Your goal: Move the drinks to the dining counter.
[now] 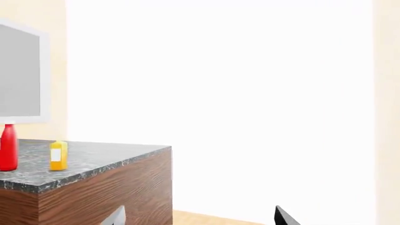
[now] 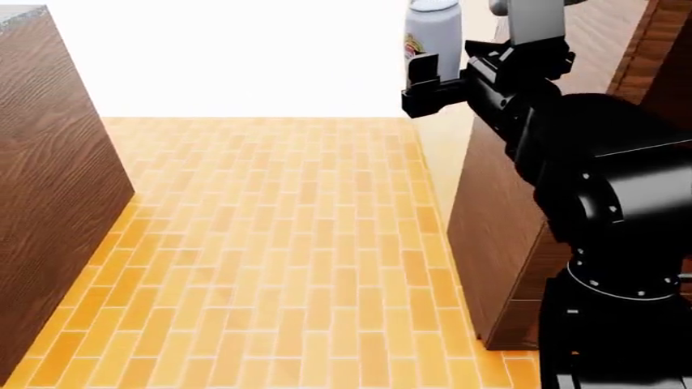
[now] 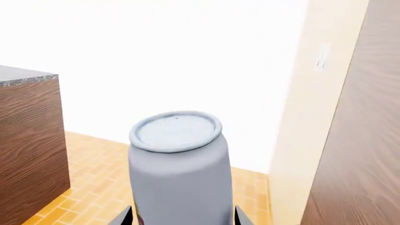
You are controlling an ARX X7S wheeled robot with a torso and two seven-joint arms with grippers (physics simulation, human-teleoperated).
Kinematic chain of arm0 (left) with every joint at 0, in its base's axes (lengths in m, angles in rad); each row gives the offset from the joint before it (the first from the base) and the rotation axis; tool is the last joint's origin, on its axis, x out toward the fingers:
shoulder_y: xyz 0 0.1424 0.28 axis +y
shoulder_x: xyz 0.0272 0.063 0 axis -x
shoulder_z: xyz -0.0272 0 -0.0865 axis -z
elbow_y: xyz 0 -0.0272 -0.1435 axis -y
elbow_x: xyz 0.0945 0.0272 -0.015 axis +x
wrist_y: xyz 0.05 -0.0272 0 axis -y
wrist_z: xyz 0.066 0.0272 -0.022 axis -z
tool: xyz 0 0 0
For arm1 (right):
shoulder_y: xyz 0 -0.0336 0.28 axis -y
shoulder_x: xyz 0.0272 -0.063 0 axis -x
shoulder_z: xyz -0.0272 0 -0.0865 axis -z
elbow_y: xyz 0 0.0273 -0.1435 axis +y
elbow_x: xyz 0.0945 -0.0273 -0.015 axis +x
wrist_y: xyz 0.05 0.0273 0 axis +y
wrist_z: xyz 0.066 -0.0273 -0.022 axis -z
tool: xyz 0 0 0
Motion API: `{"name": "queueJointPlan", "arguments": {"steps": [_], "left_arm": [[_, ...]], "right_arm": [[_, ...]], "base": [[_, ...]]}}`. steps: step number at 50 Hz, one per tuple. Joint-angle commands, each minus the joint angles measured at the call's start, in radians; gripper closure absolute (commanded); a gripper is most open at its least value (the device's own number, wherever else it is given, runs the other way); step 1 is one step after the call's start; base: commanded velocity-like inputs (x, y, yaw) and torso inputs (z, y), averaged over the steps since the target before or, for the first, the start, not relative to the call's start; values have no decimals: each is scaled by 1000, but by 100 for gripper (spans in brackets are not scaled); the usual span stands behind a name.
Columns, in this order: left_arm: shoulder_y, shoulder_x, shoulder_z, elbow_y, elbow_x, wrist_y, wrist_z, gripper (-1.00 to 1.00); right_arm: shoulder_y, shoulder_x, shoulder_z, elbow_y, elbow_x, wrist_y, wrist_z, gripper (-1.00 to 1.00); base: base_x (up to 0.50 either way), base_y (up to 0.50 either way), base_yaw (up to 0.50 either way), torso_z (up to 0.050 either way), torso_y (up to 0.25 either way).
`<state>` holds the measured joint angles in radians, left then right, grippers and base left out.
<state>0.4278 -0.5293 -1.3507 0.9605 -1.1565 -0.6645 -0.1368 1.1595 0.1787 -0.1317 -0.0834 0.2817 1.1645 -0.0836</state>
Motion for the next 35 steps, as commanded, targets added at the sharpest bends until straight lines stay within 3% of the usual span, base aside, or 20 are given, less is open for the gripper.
{"name": "queueJointPlan", "arguments": {"steps": [1, 35], "left_arm": [[1, 4, 8, -1, 8, 4, 5, -100], [9, -1, 1, -2, -1, 12, 0, -100]], "right_arm": [[5, 2, -4, -1, -4, -8, -4, 100], [13, 7, -14, 5, 14, -9, 4, 100]], "base": [[-1, 500, 0, 0, 0], [-1, 500, 0, 0, 1]]}}
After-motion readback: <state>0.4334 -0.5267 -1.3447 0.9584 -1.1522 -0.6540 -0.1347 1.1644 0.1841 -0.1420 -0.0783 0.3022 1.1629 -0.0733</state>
